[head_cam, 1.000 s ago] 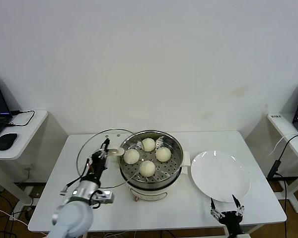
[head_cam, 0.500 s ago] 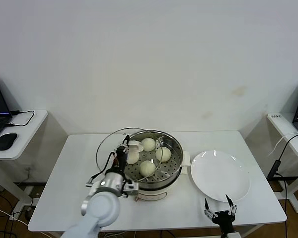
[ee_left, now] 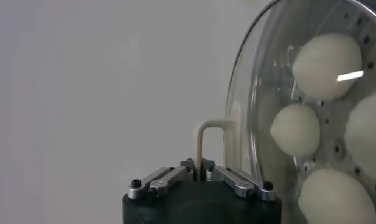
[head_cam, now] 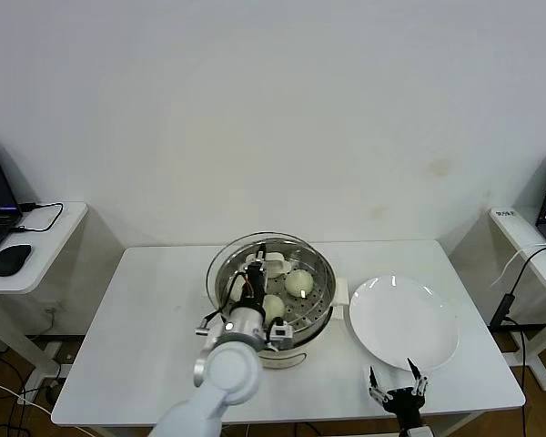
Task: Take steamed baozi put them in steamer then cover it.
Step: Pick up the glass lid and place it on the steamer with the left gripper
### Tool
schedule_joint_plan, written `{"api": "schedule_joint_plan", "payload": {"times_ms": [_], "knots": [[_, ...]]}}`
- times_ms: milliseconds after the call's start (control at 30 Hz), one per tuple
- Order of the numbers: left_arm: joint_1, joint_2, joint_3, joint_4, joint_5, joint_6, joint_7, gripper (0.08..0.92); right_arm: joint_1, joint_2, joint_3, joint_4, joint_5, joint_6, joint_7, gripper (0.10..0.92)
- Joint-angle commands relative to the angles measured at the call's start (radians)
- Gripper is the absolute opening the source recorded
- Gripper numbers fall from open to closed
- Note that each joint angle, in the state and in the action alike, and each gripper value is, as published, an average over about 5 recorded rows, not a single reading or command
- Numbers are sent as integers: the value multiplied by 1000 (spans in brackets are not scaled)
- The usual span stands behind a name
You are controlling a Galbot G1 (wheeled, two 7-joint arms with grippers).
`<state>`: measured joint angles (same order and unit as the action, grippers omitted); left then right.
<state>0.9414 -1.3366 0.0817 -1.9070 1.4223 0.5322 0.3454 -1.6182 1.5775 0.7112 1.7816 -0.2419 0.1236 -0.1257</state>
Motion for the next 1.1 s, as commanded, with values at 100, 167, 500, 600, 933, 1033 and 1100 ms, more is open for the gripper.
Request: {"api": "schedule_joint_plan", "payload": {"times_ms": [100,167,500,600,933,1033,1100], "knots": [[-15,-116,30,70,81,13,13,136,-1,1,-4,-3,-13,2,2,823],[-9,-122,25,76,91,9,8,136,-2,0,-5,-2,-12,2,2,823],[19,-129,-12,98,118,-13,-19,136,-4,-1,-16,-5,-12,5,-1,823],[27,-129,-18,102,120,-16,-25,136,-4,-1,-18,-5,-12,6,-2,823],[28,-132,-21,112,120,-24,-36,136,-5,-1,-27,-7,-17,9,-3,823],[29,-135,-22,117,121,-26,-39,136,-7,-1,-27,-6,-17,10,-4,823],[29,-135,-23,120,122,-27,-41,136,-7,-1,-27,-5,-18,10,-4,823]]}}
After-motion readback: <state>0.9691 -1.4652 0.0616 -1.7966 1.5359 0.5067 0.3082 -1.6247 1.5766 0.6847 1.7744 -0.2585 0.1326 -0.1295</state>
